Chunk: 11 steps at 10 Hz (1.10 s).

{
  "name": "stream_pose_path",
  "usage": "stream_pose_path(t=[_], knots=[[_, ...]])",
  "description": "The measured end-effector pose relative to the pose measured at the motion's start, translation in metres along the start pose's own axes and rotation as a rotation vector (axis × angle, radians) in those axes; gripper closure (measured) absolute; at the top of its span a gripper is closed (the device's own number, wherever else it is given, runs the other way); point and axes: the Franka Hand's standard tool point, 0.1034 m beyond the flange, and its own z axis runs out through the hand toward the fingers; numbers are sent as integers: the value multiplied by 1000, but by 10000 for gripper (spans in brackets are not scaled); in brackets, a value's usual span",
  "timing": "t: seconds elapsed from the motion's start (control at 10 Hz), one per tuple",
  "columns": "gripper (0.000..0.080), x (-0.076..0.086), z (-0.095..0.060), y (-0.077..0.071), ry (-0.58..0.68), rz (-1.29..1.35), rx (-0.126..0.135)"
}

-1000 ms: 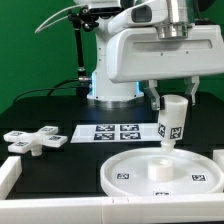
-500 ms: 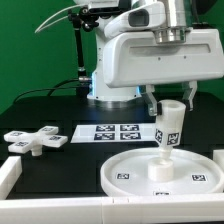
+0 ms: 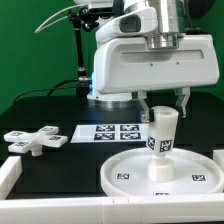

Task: Assemble round table

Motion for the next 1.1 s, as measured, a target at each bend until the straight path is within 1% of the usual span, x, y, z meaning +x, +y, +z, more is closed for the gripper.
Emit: stream_pose_path(t=[0.3, 0.5, 0.6, 1.1], knots=[[390, 0, 0, -1, 0, 0, 0], [390, 1, 0, -10, 0, -6, 5], [390, 1, 0, -11, -1, -9, 6], [390, -8, 7, -14, -15, -12, 11]])
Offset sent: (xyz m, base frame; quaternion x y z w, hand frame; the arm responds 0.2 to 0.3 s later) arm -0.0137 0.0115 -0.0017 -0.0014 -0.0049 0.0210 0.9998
